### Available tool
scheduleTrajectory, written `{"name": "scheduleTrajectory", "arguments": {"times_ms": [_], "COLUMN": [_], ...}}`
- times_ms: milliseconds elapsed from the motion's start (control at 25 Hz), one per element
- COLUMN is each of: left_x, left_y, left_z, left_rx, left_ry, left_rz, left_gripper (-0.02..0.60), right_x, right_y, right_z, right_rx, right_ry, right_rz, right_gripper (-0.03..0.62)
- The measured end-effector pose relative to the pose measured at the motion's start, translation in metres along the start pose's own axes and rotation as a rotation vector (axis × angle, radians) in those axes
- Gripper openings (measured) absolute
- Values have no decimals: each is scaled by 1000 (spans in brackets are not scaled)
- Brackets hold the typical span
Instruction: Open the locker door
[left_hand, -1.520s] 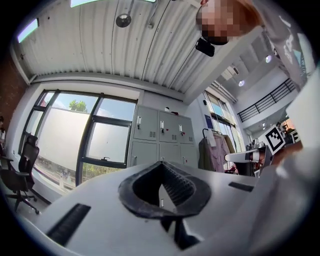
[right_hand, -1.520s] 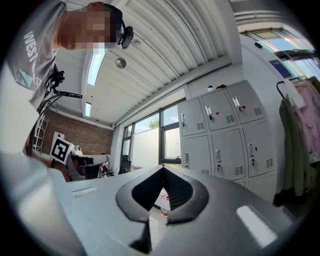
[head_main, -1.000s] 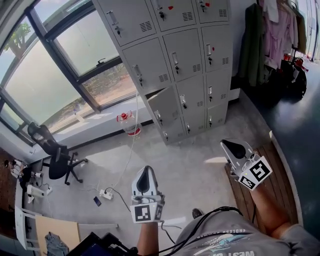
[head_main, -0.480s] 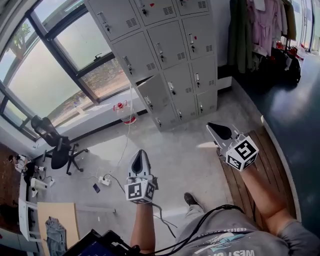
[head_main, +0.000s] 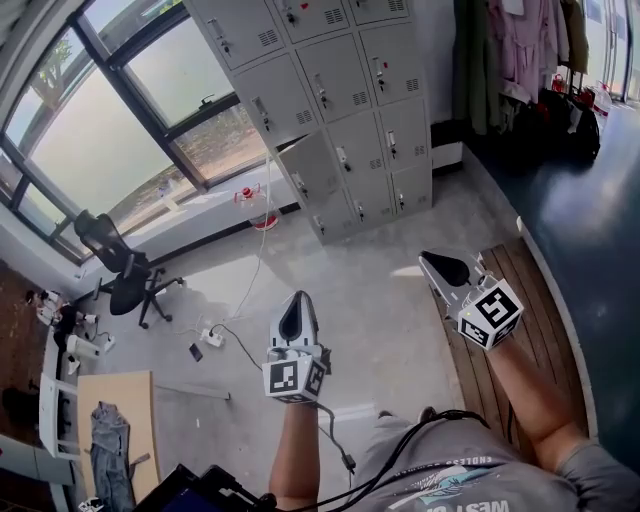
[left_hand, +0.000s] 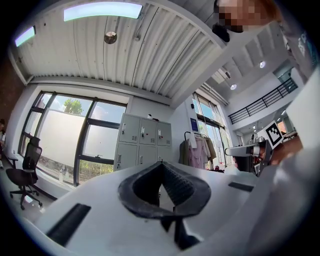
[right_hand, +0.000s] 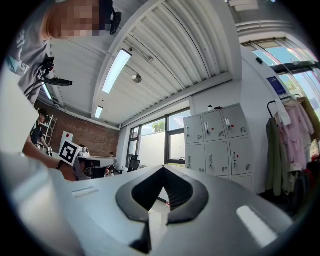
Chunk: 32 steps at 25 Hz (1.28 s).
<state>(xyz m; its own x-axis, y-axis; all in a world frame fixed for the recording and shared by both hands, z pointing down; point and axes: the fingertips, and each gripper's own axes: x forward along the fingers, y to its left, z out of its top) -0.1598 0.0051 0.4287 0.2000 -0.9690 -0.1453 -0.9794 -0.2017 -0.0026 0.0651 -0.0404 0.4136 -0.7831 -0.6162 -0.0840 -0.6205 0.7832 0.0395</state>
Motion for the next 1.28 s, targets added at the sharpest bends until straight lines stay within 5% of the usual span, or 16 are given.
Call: {"name": "scheduleTrajectory", "arguments": {"times_ms": [680,1280], "left_x": [-144,-172], "left_y": [-17,-4], "left_z": [48,56], "left_rx": [-22,-18], "left_ry": [-45,-52], "left_rz": [-24,-11], "left_gripper": [6,6], "right_x": [-81,-90], "right_y": [122,166], "right_z": [42,79], "right_rx": [-17,-46], "right_ry": [-16,-29], "right_rz": [-30,-6], "right_gripper": [-8,-8]}}
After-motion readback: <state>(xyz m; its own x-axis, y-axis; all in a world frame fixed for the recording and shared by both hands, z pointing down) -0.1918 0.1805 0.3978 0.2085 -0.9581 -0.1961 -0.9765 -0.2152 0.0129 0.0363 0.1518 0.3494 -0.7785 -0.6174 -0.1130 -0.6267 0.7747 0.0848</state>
